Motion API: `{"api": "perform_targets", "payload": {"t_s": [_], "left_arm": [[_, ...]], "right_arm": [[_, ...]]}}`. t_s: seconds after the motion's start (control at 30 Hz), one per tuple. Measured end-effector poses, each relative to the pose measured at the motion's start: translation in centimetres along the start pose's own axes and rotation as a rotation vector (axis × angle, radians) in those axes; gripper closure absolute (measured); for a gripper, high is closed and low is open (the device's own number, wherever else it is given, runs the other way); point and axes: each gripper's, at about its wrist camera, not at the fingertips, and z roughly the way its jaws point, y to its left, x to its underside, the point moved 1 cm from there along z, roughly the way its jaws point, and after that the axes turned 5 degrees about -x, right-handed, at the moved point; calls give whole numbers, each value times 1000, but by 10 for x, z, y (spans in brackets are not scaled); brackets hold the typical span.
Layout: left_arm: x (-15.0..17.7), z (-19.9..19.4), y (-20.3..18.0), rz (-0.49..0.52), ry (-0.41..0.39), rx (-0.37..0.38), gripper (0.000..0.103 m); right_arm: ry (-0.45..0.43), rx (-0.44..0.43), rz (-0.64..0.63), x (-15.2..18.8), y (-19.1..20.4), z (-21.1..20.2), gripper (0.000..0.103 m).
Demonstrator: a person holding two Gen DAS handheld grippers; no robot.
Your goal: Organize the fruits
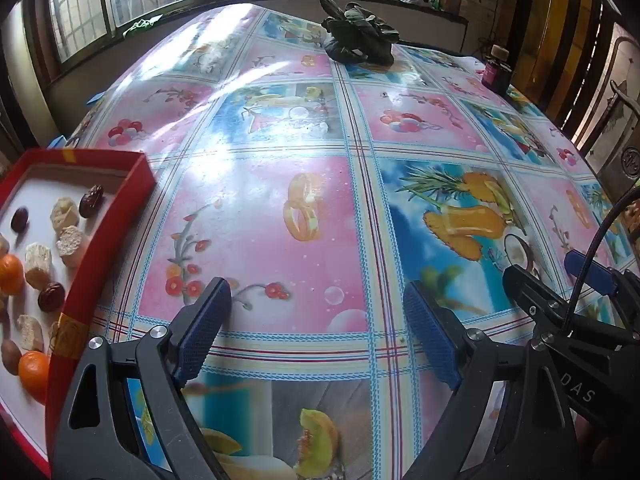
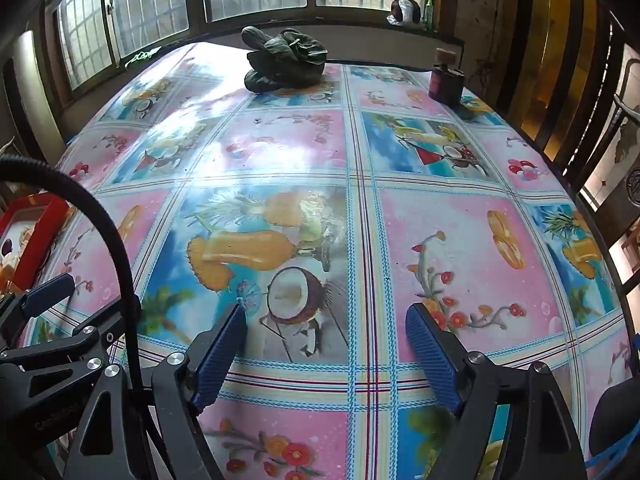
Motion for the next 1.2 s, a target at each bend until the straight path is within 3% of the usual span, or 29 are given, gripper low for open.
{"api": "perform_targets", "payload": {"t_s": [0.33, 0.6, 1.2], "left_arm": [[0, 0, 0, -1, -2, 0, 14], [0, 0, 0, -3, -2, 1, 14], [-2, 3, 5, -4, -1, 2, 14]], "right_arm": [[-1, 5, 4, 1, 0, 0, 18], [12, 23, 29, -2, -7, 5, 6], [13, 24, 30, 0, -11, 7, 1]]}}
